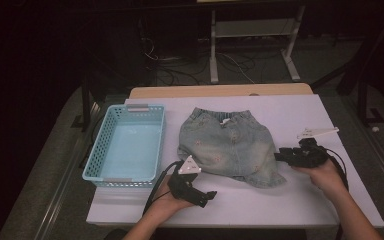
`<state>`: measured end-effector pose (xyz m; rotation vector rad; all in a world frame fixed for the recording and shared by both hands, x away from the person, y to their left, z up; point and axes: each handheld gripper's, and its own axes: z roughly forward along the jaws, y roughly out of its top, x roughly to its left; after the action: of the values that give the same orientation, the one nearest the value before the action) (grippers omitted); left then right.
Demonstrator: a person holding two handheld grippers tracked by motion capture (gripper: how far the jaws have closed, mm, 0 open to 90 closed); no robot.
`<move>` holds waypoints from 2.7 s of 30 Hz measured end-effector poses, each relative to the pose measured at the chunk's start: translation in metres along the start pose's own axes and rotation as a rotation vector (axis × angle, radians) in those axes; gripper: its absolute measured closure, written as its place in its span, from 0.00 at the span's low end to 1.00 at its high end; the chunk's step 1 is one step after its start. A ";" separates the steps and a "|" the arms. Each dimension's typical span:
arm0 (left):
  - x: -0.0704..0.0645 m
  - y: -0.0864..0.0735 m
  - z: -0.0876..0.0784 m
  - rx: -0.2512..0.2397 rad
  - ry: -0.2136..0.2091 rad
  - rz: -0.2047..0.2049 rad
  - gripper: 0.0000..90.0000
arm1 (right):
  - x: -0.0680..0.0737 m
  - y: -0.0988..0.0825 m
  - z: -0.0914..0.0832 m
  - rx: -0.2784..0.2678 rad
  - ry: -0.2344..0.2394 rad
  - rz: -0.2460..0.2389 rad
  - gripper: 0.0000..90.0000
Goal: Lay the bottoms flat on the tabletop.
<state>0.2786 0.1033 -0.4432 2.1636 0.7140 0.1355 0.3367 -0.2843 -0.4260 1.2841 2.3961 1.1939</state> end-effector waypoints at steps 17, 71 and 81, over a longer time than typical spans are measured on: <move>0.000 0.001 0.001 0.003 -0.001 0.002 0.00 | 0.022 0.021 0.037 0.014 0.087 -0.090 0.99; 0.000 0.001 -0.002 -0.004 -0.005 0.007 0.00 | -0.010 0.013 -0.008 -0.049 -0.148 -0.028 0.95; 0.000 0.000 -0.001 -0.002 -0.005 0.007 0.00 | -0.043 0.002 -0.014 -0.034 -0.191 0.043 0.95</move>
<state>0.2779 0.1038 -0.4420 2.1636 0.7030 0.1345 0.3581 -0.3242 -0.4243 1.3789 2.2145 1.0653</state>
